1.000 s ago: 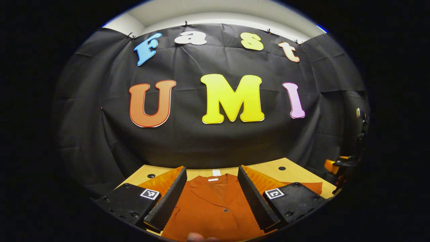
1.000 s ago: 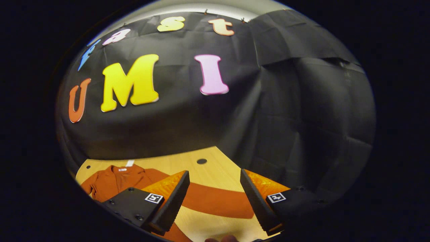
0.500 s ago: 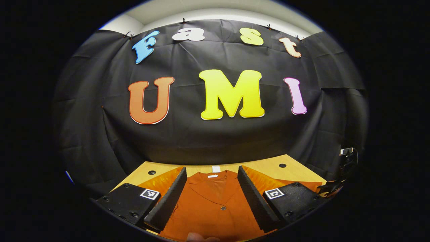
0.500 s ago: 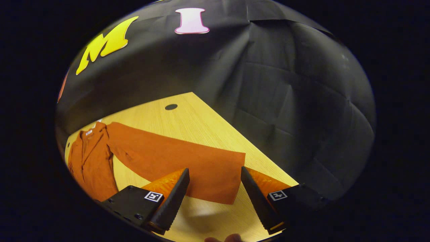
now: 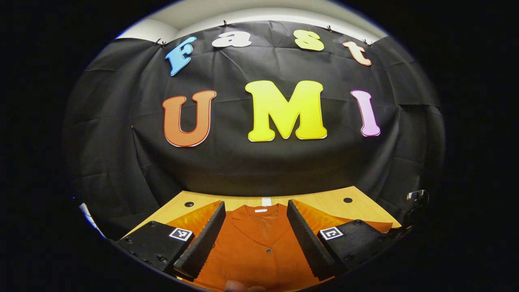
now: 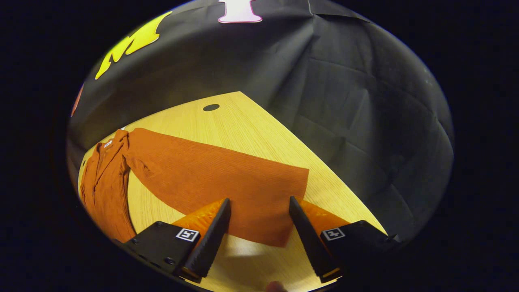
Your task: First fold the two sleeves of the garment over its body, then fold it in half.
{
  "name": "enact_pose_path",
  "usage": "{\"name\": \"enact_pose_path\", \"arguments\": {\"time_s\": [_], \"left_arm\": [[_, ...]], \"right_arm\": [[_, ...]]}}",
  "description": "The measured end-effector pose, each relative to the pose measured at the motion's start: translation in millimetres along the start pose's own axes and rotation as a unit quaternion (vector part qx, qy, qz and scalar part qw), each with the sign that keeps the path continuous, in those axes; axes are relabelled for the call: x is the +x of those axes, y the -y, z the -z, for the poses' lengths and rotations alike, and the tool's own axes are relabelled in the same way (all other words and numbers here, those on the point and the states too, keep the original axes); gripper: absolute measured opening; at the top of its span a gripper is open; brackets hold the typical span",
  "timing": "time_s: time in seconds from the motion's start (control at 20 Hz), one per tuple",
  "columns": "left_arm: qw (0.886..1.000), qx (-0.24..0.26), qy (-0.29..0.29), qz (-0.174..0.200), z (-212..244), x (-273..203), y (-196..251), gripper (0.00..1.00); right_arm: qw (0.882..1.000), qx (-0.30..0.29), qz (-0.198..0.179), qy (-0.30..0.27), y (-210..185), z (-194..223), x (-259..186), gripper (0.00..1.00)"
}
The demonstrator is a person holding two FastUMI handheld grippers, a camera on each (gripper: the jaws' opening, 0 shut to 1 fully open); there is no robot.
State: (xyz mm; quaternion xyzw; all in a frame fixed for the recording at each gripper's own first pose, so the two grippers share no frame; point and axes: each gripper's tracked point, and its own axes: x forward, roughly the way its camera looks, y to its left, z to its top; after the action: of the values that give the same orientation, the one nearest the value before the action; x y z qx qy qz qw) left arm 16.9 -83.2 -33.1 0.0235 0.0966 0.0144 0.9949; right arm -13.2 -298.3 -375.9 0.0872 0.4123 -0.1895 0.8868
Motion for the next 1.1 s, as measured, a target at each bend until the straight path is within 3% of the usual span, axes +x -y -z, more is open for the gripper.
{"name": "enact_pose_path", "arguments": {"time_s": [0.05, 0.1, 0.15, 0.3, 0.4, 0.45, 0.5, 0.6, 0.75, 0.95, 1.1], "left_arm": [[1.000, -0.001, -0.002, 0.003, 1, -1, 3, 0.98], [1.000, 0.000, 0.000, 0.006, 1, -1, 4, 0.98], [1.000, 0.002, 0.003, 0.008, -2, -2, 4, 0.98], [1.000, 0.009, 0.017, 0.002, -9, -3, -14, 0.98], [1.000, 0.007, 0.019, -0.006, -9, -5, -29, 0.98], [1.000, 0.005, 0.018, -0.011, -7, -6, -37, 0.98], [1.000, 0.002, 0.016, -0.016, -6, -6, -46, 0.98], [1.000, -0.003, 0.014, -0.027, -1, -5, -64, 0.98], [0.999, -0.009, 0.015, -0.039, 1, -4, -88, 0.98], [0.998, -0.023, 0.022, -0.051, 6, -2, -122, 0.98], [0.998, -0.036, 0.021, -0.057, 14, 0, -147, 0.98]], "right_arm": [[1.000, 0.002, -0.001, -0.002, -2, 0, 1, 0.87], [1.000, 0.004, 0.001, -0.003, -1, 0, 3, 0.72], [1.000, 0.007, 0.002, -0.002, -1, 0, 5, 0.66], [1.000, -0.001, -0.005, 0.000, -5, -1, 3, 0.29], [1.000, 0.006, 0.000, 0.000, -5, -4, 6, 0.14], [1.000, 0.015, 0.002, 0.001, -4, -8, 5, 0.14], [1.000, 0.030, 0.006, -0.007, -4, -8, 4, 0.02], [0.999, 0.051, 0.013, -0.012, -4, -13, 1, 0.02], [0.999, 0.033, 0.008, 0.017, -9, -43, -18, 0.02], [0.996, -0.030, -0.003, 0.088, -32, -115, -51, 0.02], [0.984, -0.096, -0.020, 0.149, -81, -176, -81, 0.02]]}}
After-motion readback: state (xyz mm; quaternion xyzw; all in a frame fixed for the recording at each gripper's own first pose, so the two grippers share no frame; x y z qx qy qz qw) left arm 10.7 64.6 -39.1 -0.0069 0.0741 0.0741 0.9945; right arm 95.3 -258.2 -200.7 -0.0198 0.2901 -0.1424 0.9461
